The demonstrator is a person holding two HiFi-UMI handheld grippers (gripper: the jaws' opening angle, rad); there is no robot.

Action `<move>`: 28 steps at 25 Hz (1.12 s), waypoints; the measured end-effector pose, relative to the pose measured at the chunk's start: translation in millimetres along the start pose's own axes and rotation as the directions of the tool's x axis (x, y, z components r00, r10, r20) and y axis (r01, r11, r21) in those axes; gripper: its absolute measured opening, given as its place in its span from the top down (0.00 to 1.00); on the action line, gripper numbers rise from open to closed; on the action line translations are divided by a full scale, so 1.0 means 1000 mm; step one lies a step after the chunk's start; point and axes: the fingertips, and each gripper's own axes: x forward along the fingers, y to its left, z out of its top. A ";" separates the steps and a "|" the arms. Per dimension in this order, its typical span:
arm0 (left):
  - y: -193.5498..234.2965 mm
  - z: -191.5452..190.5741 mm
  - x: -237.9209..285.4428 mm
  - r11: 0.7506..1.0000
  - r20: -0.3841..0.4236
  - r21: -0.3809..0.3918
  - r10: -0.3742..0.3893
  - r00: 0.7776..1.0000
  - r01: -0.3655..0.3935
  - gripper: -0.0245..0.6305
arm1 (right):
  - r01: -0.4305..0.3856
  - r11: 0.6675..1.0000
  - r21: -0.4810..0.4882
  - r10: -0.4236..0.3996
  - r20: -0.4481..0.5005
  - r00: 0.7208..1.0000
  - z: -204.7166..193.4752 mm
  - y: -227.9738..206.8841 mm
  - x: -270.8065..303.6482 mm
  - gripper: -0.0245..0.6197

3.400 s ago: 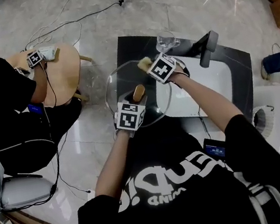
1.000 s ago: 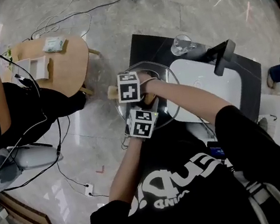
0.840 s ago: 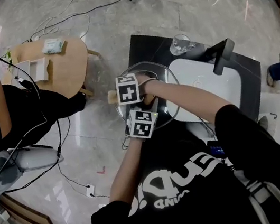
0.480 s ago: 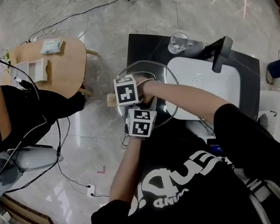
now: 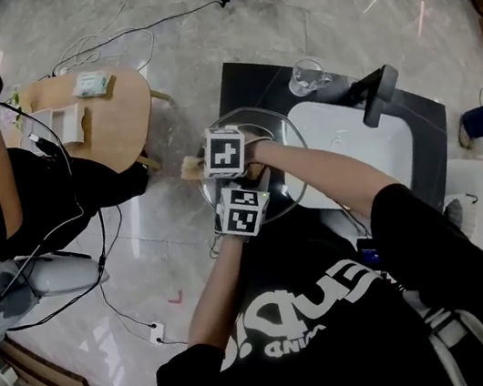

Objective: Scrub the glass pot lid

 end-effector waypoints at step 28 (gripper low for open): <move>-0.010 0.057 -0.067 0.998 0.188 0.041 0.034 0.982 -0.043 0.90 | 0.322 0.843 0.431 -0.486 0.355 0.799 -0.018 -0.005 -0.195 0.89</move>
